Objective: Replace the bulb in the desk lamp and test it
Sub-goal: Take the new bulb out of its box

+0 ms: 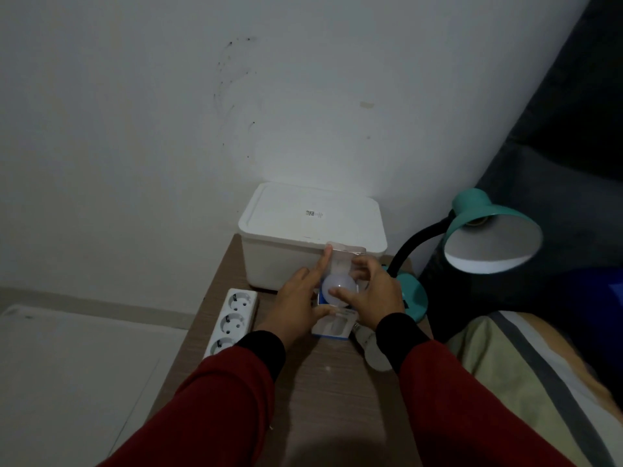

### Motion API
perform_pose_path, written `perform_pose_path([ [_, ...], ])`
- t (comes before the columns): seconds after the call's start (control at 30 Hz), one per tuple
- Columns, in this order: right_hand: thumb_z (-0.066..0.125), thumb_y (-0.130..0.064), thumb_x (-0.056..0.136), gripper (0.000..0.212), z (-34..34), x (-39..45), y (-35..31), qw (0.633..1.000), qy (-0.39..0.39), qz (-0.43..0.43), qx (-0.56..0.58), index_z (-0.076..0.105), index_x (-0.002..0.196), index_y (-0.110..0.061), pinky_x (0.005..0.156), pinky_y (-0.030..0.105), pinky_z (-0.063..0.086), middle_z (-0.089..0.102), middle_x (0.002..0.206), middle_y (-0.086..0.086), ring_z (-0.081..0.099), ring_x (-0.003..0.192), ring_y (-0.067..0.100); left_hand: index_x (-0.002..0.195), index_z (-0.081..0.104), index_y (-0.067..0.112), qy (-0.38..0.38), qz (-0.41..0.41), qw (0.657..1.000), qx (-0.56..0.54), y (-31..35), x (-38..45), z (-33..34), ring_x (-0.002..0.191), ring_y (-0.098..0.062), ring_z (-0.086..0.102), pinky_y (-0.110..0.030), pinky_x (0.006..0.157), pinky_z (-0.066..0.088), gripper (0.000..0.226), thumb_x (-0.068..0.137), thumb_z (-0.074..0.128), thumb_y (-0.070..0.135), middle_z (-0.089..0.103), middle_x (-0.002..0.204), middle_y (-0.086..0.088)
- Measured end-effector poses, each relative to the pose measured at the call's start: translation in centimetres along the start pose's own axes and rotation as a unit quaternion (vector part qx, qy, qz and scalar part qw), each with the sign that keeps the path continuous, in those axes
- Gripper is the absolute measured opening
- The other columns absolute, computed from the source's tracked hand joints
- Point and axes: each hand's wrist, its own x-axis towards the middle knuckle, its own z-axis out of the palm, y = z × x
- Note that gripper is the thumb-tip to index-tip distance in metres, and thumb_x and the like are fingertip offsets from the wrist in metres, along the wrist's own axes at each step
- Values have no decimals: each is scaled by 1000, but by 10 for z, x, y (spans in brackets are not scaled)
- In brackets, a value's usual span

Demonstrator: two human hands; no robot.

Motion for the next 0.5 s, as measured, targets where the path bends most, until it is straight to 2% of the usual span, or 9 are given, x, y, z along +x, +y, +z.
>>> perform_pose_path([
  [0.07,83,-22,67,67,-3,-5,1,999,8,0,53,49,124,-13,82,19,42,61,114,6,54,101,10,135,-14,50,3,-1,1000,1,-1,0,1,94,-6,46,-20,88,42,109,75,75,30,51,107,0],
  [0.17,82,-19,68,67,-8,-12,0,994,5,-7,106,48,126,-15,78,23,50,57,110,5,60,97,17,136,-13,50,6,-3,1000,-7,-1,-1,2,93,-8,48,-18,86,41,110,76,75,25,51,107,0],
  [0.23,78,-19,72,65,-10,-18,1,995,1,-27,94,48,130,-18,78,24,51,52,111,5,57,97,17,137,-12,50,10,-5,1000,-11,-1,-2,2,95,-8,48,-21,89,43,109,77,75,23,51,108,1],
  [0.37,62,-20,86,51,-13,-30,9,998,-1,-43,51,49,133,-33,90,23,44,42,119,2,45,108,12,142,-9,48,8,-13,1000,-8,1,-4,2,95,-8,49,-23,89,45,110,76,75,27,50,107,3],
  [0.5,50,-19,92,32,-24,-42,8,997,31,-21,72,63,121,-26,95,21,35,48,125,7,44,109,9,144,-10,46,14,-29,999,6,10,-8,1,92,-12,53,-29,89,49,112,75,76,26,52,110,-1],
])
